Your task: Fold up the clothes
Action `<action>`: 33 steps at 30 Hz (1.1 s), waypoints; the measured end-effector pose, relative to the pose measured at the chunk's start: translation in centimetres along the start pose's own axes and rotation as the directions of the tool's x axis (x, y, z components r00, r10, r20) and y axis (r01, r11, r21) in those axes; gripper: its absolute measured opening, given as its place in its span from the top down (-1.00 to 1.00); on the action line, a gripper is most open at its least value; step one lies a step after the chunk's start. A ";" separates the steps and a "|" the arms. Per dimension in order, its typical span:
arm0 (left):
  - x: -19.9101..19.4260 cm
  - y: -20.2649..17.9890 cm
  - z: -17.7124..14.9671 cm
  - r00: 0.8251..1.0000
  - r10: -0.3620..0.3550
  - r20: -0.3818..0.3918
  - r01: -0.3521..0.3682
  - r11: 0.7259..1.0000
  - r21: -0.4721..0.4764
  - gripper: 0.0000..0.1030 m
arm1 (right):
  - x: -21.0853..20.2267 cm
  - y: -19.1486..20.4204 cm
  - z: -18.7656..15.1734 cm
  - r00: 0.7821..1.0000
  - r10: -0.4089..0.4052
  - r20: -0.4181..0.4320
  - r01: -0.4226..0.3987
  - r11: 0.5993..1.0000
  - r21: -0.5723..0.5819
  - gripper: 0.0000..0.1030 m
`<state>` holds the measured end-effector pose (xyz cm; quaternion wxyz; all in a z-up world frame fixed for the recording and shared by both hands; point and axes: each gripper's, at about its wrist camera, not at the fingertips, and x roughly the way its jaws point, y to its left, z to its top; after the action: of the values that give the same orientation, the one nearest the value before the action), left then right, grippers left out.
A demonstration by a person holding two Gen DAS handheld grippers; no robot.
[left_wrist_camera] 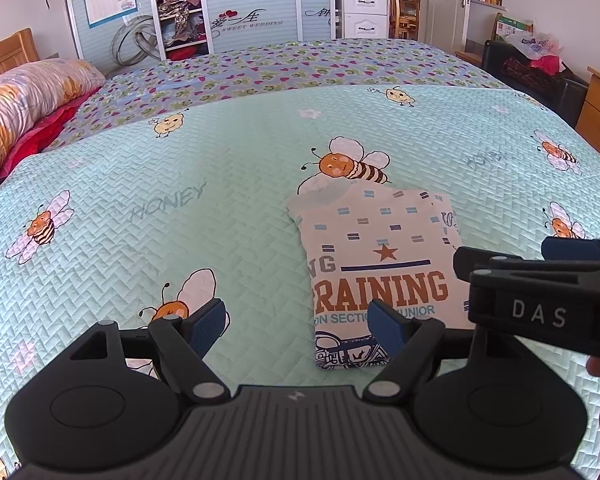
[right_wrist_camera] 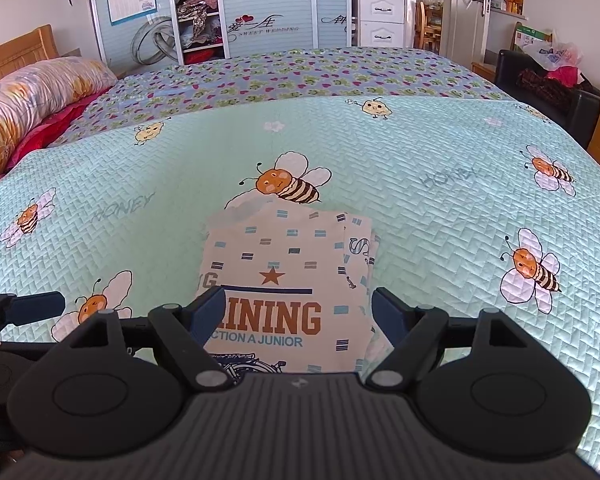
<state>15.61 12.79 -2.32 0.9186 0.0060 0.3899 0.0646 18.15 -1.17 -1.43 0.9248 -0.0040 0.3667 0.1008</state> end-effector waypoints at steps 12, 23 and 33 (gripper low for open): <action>0.3 -0.1 -0.5 1.000 -0.005 -0.017 0.005 1.000 0.006 -0.57 | 0.2 0.1 -0.2 1.000 -0.008 -0.017 0.008 1.000 0.001 -0.56; 1.0 0.2 -1.4 0.999 -0.012 -0.044 0.013 1.000 0.003 -0.57 | 0.7 0.3 -1.1 0.999 -0.003 -0.037 0.003 1.000 -0.001 -0.56; 6.7 7.5 -2.0 0.947 -0.305 -0.105 0.273 0.932 -0.239 -0.57 | 4.4 -8.9 -3.8 0.960 0.276 -0.041 -0.254 0.925 0.282 -0.56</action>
<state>17.95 20.95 -8.02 0.8833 -0.1583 0.4404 -0.0283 20.37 -9.42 -7.78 0.8789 0.1695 0.4109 0.1732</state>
